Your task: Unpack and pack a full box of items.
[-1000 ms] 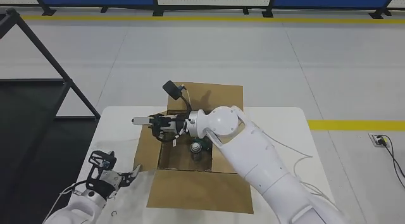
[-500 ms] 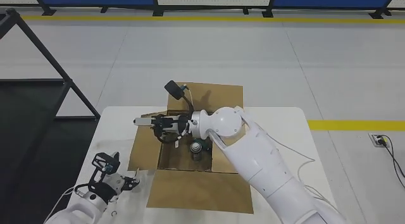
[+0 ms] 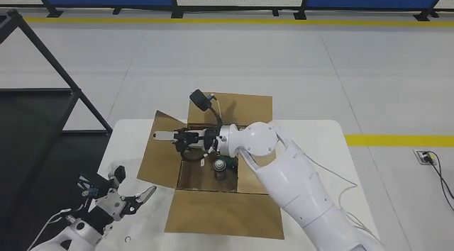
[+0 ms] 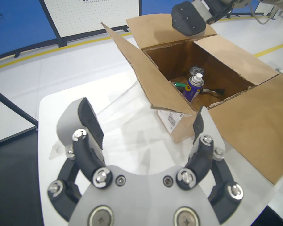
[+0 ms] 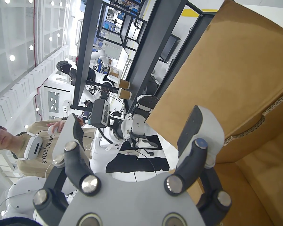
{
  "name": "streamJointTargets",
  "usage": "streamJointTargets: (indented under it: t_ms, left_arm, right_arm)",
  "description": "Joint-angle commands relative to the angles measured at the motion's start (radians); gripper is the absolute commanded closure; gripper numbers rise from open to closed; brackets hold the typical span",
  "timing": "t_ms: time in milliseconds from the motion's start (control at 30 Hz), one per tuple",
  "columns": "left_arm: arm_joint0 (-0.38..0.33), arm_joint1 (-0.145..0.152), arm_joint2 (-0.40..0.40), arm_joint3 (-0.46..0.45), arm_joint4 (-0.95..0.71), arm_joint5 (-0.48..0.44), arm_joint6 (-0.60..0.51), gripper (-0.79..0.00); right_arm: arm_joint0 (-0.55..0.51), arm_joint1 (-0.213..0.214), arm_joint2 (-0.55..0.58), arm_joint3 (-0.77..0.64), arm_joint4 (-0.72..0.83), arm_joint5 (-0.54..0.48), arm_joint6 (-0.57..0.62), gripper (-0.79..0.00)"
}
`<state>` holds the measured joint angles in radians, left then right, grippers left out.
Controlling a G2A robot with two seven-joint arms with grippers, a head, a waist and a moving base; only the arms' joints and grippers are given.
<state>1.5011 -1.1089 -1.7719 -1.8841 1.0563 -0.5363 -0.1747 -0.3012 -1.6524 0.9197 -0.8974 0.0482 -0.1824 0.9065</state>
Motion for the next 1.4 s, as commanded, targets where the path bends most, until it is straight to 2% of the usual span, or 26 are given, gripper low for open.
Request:
streamJointTargets:
  t_ms: [0,167,333,533,633,733,1033,1133,1367]
  left_arm:
    - [0.008,0.001,-0.007,-0.010,-0.010,-0.003,-0.001,-0.785]
    - [0.037,0.003,-0.040,-0.039,-0.078,-0.022,0.011,-0.785]
    - [0.064,0.007,-0.087,-0.095,-0.234,-0.064,-0.026,-0.785]
    - [0.069,0.016,-0.116,-0.184,-0.359,-0.092,-0.122,-0.785]
    - [0.059,0.021,-0.116,-0.219,-0.401,-0.077,-0.178,-0.785]
    - [0.059,0.021,-0.116,-0.219,-0.401,-0.077,-0.178,-0.785]
    - [0.062,0.020,-0.104,-0.215,-0.416,-0.069,-0.180,-0.785]
    - [0.042,0.021,-0.065,-0.221,-0.452,-0.017,-0.232,-0.785]
    - [-0.083,0.036,0.017,-0.231,-0.656,0.118,-0.514,-0.785]
  right_arm:
    - [-0.009,0.002,0.004,-0.008,-0.002,0.006,0.002,-0.785]
    - [-0.023,0.008,0.017,-0.018,-0.005,0.011,-0.002,-0.785]
    - [-0.055,0.027,0.057,-0.072,-0.038,0.007,-0.027,-0.785]
    - [-0.153,0.068,0.143,-0.237,-0.105,0.039,-0.021,-0.785]
    - [-0.220,0.091,0.194,-0.338,-0.138,0.060,-0.014,-0.785]
    - [-0.276,0.108,0.233,-0.424,-0.171,0.115,-0.003,-0.785]
    - [-0.276,0.108,0.233,-0.424,-0.171,0.115,-0.003,-0.785]
    - [-0.292,0.109,0.229,-0.436,-0.171,0.099,-0.015,-0.785]
    - [-0.344,0.134,0.290,-0.525,-0.143,-0.015,0.051,-0.785]
